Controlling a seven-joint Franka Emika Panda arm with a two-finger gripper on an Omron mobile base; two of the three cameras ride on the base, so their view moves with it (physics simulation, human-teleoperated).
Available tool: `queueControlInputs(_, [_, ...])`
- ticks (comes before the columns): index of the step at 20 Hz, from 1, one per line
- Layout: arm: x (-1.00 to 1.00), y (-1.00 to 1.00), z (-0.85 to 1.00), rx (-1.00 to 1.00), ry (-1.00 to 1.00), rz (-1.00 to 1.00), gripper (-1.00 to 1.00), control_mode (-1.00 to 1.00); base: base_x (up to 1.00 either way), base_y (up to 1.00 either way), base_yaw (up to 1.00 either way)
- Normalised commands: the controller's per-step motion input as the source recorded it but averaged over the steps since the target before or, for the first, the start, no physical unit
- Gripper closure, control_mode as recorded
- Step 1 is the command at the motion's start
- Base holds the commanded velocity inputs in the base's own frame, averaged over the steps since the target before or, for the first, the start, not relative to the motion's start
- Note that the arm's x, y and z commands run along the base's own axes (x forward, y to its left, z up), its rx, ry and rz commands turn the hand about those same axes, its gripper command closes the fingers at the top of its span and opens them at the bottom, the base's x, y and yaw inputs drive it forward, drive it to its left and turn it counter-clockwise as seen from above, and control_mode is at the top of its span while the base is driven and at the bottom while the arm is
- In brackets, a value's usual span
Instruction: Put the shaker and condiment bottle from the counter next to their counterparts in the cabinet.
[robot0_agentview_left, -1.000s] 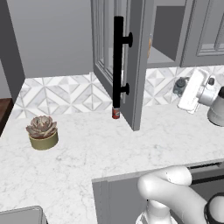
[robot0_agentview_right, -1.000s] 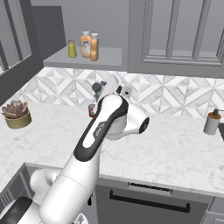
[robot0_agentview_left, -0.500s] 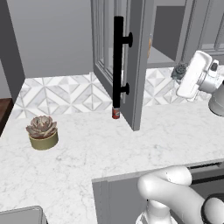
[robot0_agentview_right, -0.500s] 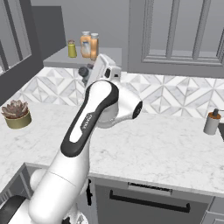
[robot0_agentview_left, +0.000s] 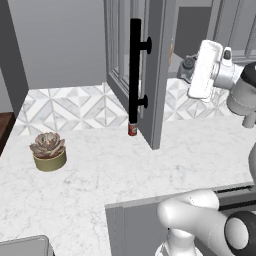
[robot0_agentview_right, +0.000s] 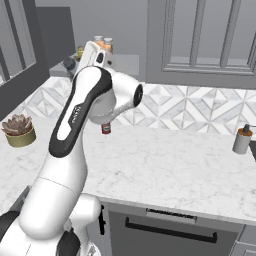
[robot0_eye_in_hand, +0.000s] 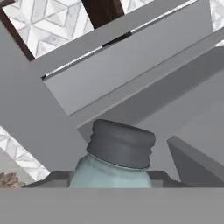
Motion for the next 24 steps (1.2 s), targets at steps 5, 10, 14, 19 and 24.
queueControlInputs(5, [0.1,0.62,0.02,0.0,0.19,0.18,1.0,-1.0,0.0,0.0,0.0])
queueControlInputs(10, [0.23,0.13,0.19,0.13,0.17,-0.02,1.0,-1.0,0.0,0.0,0.0])
queueControlInputs(14, [0.38,0.11,0.05,0.11,0.28,-0.09,1.0,-1.0,0.0,0.0,0.0])
queueControlInputs(19, [0.27,0.24,-0.08,0.0,0.22,-0.14,1.0,-1.0,0.0,0.0,0.0])
queueControlInputs(24, [0.18,0.0,0.0,0.08,0.32,-0.25,1.0,-1.0,0.0,0.0,0.0])
